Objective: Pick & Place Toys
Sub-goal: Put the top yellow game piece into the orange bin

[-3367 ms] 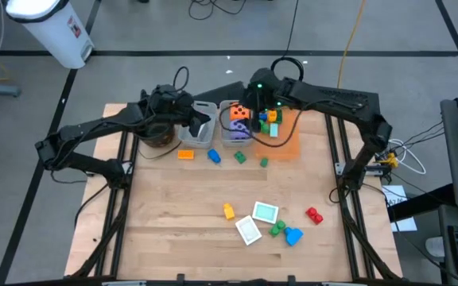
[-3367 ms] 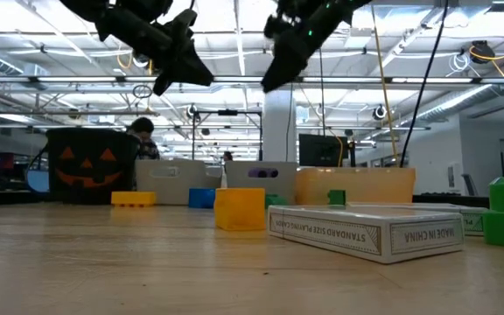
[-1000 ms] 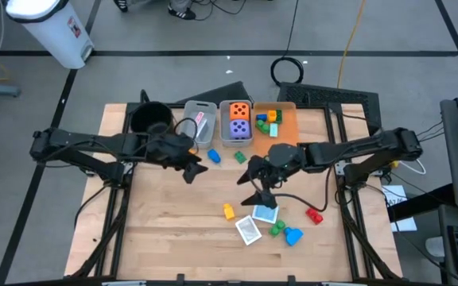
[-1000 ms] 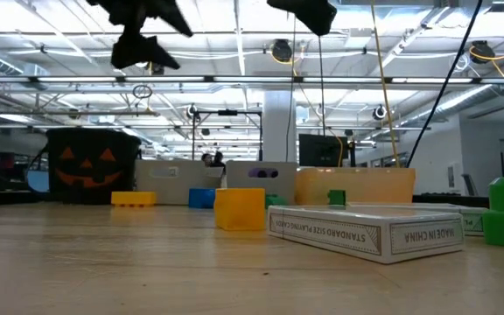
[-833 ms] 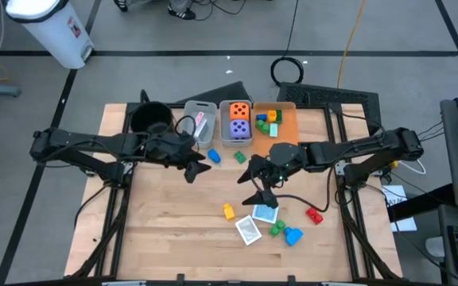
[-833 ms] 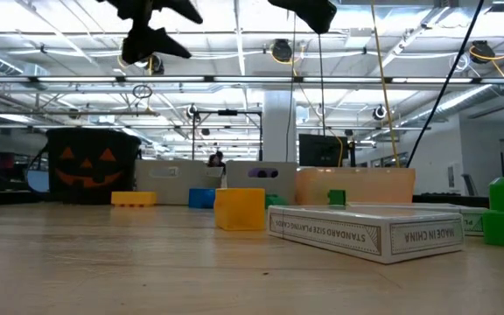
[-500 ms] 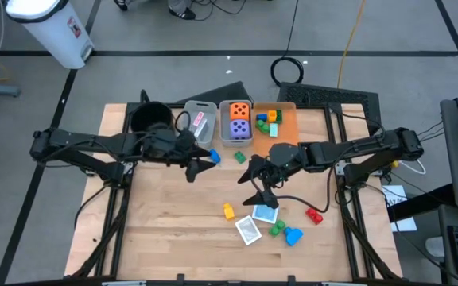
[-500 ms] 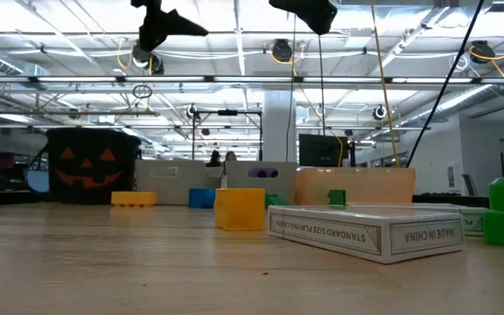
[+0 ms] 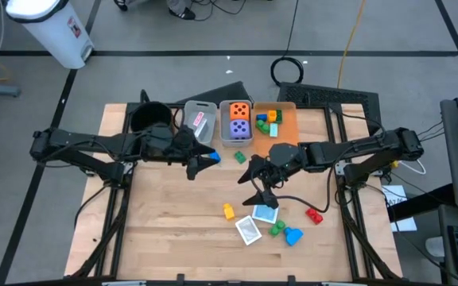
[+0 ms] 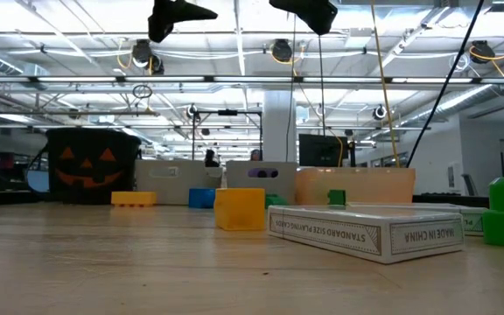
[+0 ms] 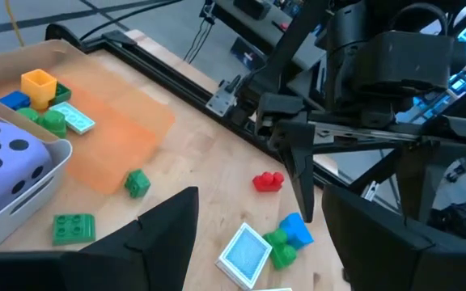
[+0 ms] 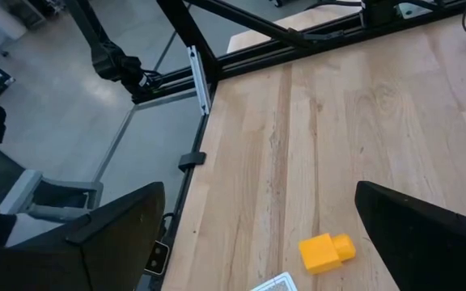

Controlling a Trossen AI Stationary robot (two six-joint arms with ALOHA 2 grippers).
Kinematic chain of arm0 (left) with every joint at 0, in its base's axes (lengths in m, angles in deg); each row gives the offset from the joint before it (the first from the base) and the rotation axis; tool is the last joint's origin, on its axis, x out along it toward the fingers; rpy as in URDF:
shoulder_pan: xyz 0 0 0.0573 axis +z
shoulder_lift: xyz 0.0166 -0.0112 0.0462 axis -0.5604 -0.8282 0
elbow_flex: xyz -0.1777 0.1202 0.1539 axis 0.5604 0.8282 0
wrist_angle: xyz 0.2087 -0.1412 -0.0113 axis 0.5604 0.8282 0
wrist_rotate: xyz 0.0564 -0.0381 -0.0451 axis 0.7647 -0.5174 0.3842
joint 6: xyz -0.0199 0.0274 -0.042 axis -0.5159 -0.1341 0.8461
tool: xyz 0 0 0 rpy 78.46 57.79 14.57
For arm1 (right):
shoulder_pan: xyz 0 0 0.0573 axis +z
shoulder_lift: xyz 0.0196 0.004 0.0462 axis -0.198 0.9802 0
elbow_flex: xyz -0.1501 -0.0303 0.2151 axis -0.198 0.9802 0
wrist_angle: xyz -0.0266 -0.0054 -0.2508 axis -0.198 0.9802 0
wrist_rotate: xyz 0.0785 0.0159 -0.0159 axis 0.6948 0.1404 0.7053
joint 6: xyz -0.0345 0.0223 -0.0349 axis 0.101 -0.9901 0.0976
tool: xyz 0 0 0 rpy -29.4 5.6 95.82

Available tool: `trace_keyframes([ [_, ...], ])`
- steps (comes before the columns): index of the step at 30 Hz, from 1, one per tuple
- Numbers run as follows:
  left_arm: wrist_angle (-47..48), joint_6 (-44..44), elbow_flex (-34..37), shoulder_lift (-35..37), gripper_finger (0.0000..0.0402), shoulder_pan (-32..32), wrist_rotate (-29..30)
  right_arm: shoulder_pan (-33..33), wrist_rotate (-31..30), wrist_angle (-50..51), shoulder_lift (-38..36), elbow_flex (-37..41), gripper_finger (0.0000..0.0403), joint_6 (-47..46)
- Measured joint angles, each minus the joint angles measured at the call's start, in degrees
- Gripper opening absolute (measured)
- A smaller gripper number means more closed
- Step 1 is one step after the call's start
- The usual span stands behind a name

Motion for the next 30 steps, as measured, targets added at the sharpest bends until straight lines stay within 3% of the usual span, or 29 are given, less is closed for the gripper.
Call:
trace_keyframes([
  [13,0.0,0.2,0.0,0.0,0.0271,0.0,0.3,-1.9,-0.1,-1.5,0.0,0.0,0.0396,-0.2],
  [18,-4.7,1.0,0.0,0.0,0.0271,0.2,9.8,-2.8,-2.5,-1.5,0.0,0.0,0.0396,-3.8],
  [22,-8.7,3.4,0.0,0.0,0.0271,0.1,12.1,-3.7,-4.4,-1.5,0.0,0.0,0.0396,-4.9],
  [26,-17.6,-4.1,0.1,0.0,0.0271,0.6,16.8,-4.0,-7.3,-1.6,0.0,0.0,0.0396,-7.2],
  [30,-21.8,-2.8,0.0,0.0,0.0271,1.4,20.8,-4.1,-9.2,-1.5,0.0,0.0,0.0396,-7.7],
])
